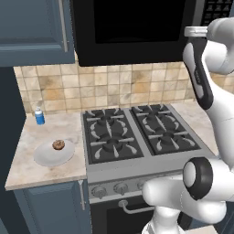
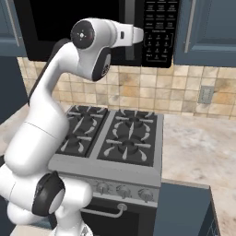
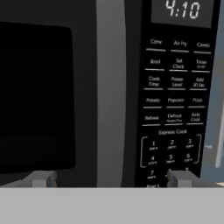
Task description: Pick the mushroom from the counter and place it in the microwave. Then turn on the microwave.
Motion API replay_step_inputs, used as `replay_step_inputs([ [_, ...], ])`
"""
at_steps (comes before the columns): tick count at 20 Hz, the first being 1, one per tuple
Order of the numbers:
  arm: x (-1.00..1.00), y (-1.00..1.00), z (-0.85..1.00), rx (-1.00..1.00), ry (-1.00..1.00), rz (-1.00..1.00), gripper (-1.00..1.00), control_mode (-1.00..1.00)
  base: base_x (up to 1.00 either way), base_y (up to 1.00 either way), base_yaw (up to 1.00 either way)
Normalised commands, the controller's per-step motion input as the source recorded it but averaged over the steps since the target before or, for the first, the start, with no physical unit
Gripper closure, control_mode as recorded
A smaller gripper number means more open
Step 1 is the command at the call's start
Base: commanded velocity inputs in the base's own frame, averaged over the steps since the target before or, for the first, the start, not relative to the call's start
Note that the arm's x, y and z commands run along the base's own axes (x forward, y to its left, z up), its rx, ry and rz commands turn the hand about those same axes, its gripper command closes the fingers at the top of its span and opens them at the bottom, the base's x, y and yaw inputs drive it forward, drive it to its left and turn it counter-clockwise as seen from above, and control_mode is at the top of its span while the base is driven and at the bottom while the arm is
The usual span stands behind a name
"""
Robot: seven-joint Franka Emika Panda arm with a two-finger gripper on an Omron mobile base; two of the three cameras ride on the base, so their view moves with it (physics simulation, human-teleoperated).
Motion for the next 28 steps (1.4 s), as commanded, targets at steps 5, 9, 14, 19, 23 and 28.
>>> replay_step_inputs([
  [5, 0.18, -0.06, 0.0, 0.0, 0.0, 0.0, -1.0, -1.0, 0.0, 0.0, 0.0],
  [9, 0.16, -0.07, 0.0, 0.0, 0.0, 0.0, -1.0, -1.0, 0.0, 0.0, 0.0],
  [14, 0.15, -0.06, 0.0, 0.0, 0.0, 0.0, -1.0, -1.0, 0.0, 0.0, 0.0],
  [19, 0.17, -0.05, 0.0, 0.0, 0.0, 0.0, -1.0, -1.0, 0.0, 0.0, 0.0],
  [23, 0.17, -0.05, 0.0, 0.0, 0.0, 0.0, -1.0, -1.0, 0.0, 0.0, 0.0],
  [28, 0.17, -0.05, 0.0, 0.0, 0.0, 0.0, -1.0, -1.0, 0.0, 0.0, 0.0],
])
